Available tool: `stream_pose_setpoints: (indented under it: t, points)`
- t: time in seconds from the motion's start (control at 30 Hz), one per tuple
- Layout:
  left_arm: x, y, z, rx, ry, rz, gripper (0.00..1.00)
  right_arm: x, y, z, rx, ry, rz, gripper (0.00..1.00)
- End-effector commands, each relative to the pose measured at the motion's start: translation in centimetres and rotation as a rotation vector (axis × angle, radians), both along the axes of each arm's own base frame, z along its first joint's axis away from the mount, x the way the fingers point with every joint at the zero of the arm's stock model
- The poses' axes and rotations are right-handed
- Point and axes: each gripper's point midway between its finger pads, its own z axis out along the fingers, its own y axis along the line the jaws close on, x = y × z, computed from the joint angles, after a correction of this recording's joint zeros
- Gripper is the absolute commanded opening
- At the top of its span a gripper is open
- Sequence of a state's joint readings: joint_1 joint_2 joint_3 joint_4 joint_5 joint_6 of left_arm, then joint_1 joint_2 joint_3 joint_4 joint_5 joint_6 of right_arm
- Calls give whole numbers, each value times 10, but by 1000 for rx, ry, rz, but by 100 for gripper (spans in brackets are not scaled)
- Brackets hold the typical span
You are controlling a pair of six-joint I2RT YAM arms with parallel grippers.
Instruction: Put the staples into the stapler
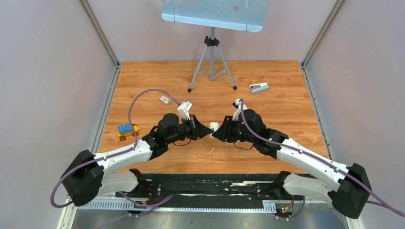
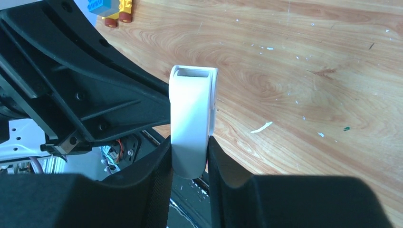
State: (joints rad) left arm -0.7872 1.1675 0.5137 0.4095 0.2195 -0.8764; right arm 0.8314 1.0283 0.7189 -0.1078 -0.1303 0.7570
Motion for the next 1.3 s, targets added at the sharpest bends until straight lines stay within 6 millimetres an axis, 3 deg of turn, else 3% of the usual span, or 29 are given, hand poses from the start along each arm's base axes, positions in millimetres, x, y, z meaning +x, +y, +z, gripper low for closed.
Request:
stream_pose_setpoints:
  t: [0.0,0.23,0.6,1.27]
  points:
    - [6,14,3,88,-140,34,0,-6,-9,0,-41,-28,2,26]
    - [16,47,0,294,-350,74,0,-9,-17,4,-64,-75,24,21]
    - [14,65,-15,455,-502,17,0,-12,-9,35,-48,-194,165,19]
    - [10,67,-18,463,-668,-5,0,3,-22,46,-71,-271,320,21]
